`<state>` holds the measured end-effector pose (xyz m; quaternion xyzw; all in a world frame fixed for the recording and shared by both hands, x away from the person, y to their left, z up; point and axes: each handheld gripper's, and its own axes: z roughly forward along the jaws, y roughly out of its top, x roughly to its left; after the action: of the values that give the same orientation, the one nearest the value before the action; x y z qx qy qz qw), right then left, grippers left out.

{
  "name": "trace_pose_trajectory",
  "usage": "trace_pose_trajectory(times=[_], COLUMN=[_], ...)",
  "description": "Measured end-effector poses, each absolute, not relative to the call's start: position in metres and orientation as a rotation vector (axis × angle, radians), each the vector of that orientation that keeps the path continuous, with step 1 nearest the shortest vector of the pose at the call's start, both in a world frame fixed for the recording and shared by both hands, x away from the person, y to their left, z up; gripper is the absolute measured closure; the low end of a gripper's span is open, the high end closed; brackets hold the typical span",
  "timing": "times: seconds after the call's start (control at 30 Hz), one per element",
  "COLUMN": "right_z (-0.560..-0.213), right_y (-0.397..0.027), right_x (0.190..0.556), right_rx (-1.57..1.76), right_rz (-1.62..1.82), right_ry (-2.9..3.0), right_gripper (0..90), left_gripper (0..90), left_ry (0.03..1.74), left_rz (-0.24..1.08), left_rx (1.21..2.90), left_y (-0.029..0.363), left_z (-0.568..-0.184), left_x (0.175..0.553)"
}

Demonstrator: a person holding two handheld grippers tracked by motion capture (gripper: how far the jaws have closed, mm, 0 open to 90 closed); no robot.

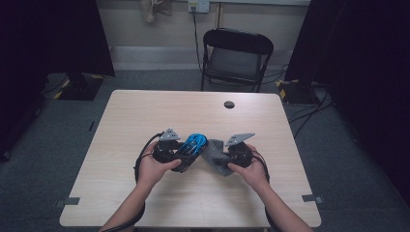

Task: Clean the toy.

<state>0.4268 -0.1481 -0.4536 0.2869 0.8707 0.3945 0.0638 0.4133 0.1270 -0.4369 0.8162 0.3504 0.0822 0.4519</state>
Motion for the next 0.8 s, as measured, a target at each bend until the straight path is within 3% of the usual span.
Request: trace_pose_trajectory(times=[0.27,0.8], right_z=[-0.449,-0.455], right_y=[-0.152,-0.121], right_x=[0.432,0.416], right_rx=[0.894,0.740], right_rz=[1.223,1.230], right_ry=[2.576,2.667], right_gripper=[68.5,68.4], left_gripper=[28.3,28.3], left_ry=[0.851,0.850], left_rz=[0.182,0.180], left_rx=[2.040,2.018], left_y=[0.119,0.113], left_z=[-0.444,-0.441], left_x=[0.411,0.414])
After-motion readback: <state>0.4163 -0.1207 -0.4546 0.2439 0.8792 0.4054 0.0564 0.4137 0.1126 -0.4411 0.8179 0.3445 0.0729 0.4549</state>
